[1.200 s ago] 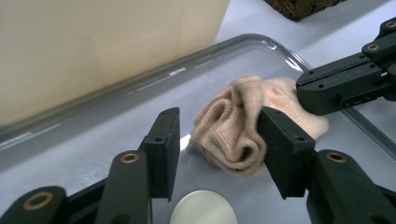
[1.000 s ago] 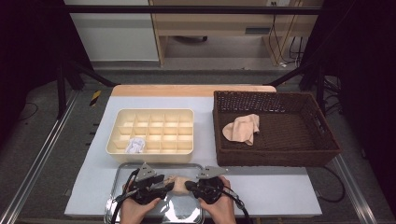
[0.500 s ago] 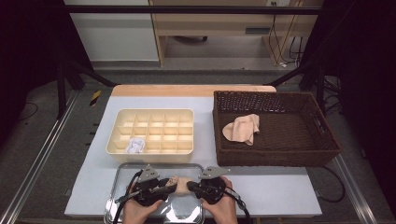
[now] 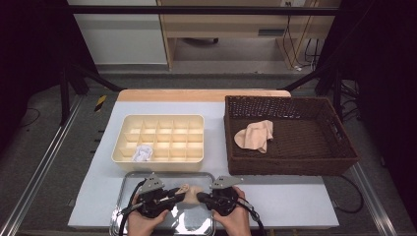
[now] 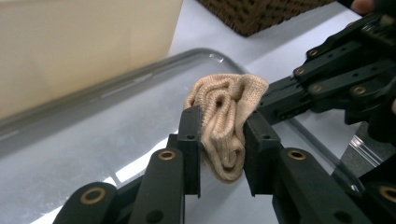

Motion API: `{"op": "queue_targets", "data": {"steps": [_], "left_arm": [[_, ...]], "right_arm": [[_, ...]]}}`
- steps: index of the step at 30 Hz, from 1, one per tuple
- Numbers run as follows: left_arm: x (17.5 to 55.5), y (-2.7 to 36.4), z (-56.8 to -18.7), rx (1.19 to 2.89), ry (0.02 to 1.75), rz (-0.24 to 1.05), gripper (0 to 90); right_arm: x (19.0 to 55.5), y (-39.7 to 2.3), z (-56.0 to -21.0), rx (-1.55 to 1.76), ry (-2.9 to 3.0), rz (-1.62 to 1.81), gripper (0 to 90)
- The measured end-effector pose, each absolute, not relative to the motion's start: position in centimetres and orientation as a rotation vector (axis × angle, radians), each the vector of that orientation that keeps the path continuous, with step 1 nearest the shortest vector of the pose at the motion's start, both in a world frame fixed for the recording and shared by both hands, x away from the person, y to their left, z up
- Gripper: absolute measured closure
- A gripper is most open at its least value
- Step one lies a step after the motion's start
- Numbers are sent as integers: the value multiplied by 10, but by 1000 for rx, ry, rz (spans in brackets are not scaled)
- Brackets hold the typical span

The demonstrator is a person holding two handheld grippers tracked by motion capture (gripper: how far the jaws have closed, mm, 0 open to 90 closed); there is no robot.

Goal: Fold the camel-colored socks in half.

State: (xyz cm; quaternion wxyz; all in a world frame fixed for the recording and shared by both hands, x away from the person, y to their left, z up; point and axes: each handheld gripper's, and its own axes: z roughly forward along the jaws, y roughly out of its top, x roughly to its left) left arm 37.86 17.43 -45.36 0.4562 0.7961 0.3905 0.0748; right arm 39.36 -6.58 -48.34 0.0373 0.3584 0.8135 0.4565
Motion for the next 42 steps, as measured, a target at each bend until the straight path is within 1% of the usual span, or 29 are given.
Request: {"op": "queue_targets", "data": {"steps": [4,10,18,25,34,42], "left_arm": [[377,175,-448,1960,947,195,704],[377,179,-438,1949,941,224,704],[379,187,-430,1950,947,265,704],[381,193,-420,1942,944,289,704],[383,200,-403,1909,933,356,704],[389,209,-391,1889,930,378,704]], "right_arm": [[393,-66,-481,1091,2493,1420,869],[392,-73,-471,1066,2457,1472,807],[394,-100,-462,1087,2362,1449,772],[393,-124,-463,1139,2308,1413,740],[389,-153,-465,1203,2235,1366,679],[386,-178,-465,1263,2178,1313,652]]}}
